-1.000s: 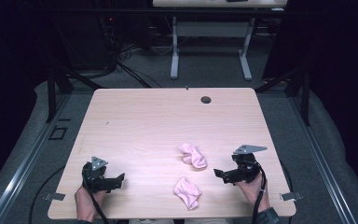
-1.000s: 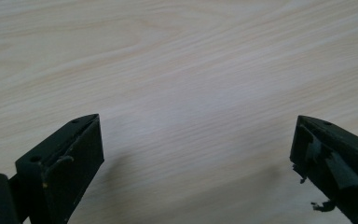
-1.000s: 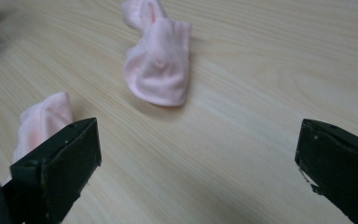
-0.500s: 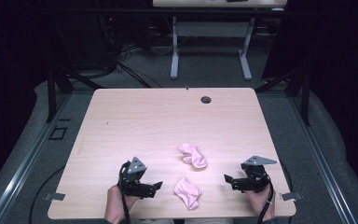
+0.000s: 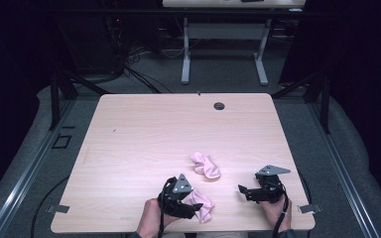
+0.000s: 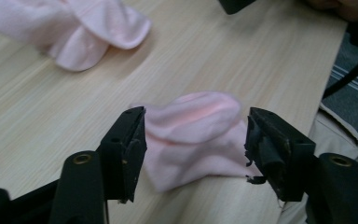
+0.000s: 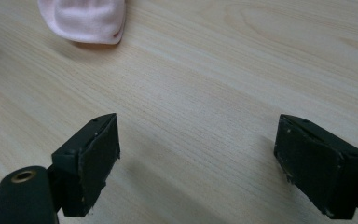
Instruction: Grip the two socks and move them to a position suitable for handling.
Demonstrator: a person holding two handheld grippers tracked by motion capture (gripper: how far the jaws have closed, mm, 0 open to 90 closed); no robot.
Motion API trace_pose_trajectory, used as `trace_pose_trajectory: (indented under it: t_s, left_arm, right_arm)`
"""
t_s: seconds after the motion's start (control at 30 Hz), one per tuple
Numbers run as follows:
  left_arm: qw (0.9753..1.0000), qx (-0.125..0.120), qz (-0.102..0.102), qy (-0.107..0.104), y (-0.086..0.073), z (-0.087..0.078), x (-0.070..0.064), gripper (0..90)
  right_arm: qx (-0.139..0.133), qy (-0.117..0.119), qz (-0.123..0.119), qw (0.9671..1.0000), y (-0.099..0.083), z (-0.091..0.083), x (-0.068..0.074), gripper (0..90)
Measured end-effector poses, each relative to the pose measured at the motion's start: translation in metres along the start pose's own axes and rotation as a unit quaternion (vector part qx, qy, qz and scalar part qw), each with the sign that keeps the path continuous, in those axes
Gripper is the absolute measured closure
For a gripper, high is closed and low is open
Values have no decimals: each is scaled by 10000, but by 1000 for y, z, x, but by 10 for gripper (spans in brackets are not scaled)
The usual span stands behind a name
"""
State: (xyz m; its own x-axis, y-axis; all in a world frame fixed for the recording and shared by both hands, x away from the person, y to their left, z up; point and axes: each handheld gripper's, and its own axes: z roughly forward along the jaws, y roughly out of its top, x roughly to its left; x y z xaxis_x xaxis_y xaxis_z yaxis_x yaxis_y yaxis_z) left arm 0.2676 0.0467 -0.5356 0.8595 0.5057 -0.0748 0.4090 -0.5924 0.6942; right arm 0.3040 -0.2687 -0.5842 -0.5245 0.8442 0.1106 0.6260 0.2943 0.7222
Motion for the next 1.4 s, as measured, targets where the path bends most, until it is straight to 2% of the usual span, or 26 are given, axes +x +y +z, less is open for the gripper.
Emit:
trace_pose_trajectory:
  t_s: [0.03,0.07,0.1,0.13,0.17,0.3,0.43,0.5,0.53,0.57,0.63,0.77,0.83,0.9,0.93,0.97,1.03,1.07,1.1,1.13,1.17,1.2,1.33,1.37,1.4]
  left_arm:
    - [9999,72,118,13,3,3,-3,414]
    - [9999,72,118,13,3,3,-3,427]
    - [9996,175,232,35,7,8,-7,439]
    - [9996,175,232,35,7,8,-7,445]
    - [9991,283,325,-20,9,13,-9,460]
    - [9978,508,427,-48,10,21,-11,522]
    - [9967,676,454,14,9,29,-11,672]
    - [9967,673,453,0,9,30,-11,728]
    - [9964,701,485,34,8,31,-10,728]
    - [9962,728,481,51,6,34,-10,813]
    - [9964,704,462,91,4,35,-9,865]
    - [9971,634,411,109,4,34,-8,881]
    - [9981,509,334,114,4,33,-7,883]
    - [9991,357,220,112,4,29,-3,884]
    - [9991,357,220,112,4,29,-3,884]
    - [9995,254,146,114,5,26,-2,885]
    - [9996,213,120,145,6,23,-1,884]
    - [9997,152,114,132,7,21,0,884]
    - [9998,113,94,135,8,19,1,884]
    - [9998,78,79,141,9,17,1,885]
    - [9998,-46,50,163,11,13,2,884]
    - [9998,-46,50,163,11,13,2,885]
    - [9996,-207,-29,185,13,5,4,885]
    - [9995,-251,-57,208,13,1,5,884]
    - [9995,-251,-57,208,13,1,5,885]
  right_arm:
    - [0,-1,-3,10000,0,0,0,136]
    - [0,-1,-3,10000,0,0,0,136]
    - [-9,-28,-8,10000,0,0,1,137]
    - [-9,-28,-8,10000,0,0,1,137]
    - [-6,-57,-28,10000,0,0,1,138]
    - [15,-70,-55,10000,0,0,1,138]
    - [-9,-26,-33,10000,0,0,1,141]
    - [-4,-14,-44,10000,0,0,1,141]
    - [-4,-14,-44,10000,0,0,1,141]
    - [-8,-12,-40,10000,0,0,1,143]
    - [-6,-4,-36,10000,0,0,1,143]
    - [0,-42,-66,10000,0,-1,2,146]
    - [-4,-54,-53,10000,0,-2,3,146]
    - [-64,63,57,9999,-1,-4,5,146]
    - [-64,63,57,9999,-1,-4,5,146]
    - [-66,162,52,9998,-2,-7,11,146]
    - [-22,193,22,9998,-1,-8,14,146]
    - [-12,333,-78,9994,0,-13,25,159]
    - [-12,333,-78,9994,0,-13,25,159]
    - [-16,433,-125,9990,1,-15,30,172]
    - [-2,637,-180,9978,5,-19,41,220]
    - [-2,637,-180,9978,5,-19,41,220]
    - [115,1109,-430,9928,12,-21,70,336]
    - [220,1293,-581,9897,14,-18,85,419]
    - [220,1293,-581,9897,14,-18,85,419]
